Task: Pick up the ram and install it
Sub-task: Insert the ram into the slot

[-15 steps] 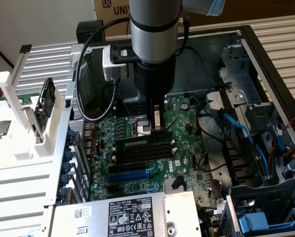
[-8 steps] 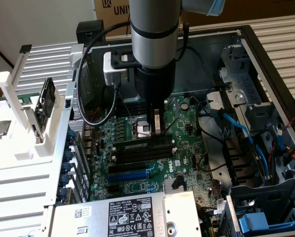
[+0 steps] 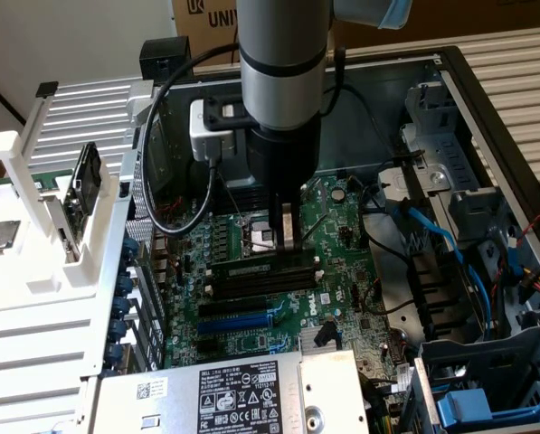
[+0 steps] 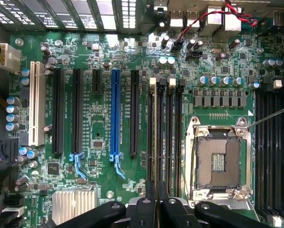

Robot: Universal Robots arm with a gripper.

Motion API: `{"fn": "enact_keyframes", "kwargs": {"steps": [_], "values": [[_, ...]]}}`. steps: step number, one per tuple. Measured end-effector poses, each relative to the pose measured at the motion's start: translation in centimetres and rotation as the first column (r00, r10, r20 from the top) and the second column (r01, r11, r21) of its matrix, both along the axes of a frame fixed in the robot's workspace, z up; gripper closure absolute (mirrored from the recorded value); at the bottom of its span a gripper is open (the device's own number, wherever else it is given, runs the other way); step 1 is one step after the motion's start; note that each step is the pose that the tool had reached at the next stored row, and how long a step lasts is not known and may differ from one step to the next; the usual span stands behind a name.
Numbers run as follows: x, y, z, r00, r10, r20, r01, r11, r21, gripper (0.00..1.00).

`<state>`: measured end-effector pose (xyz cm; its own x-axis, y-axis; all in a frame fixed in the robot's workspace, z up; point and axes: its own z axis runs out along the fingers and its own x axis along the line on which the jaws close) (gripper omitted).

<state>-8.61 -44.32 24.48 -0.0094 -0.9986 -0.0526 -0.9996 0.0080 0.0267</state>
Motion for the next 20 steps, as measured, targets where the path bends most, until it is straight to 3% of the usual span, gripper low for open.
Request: {"fn": "enact_keyframes", "kwargs": {"steps": [20], "values": [[-0.17, 0.03, -0.39, 1.0, 0.0, -0.0014, 0.0, 1.0, -0.0001, 0.88]]}}
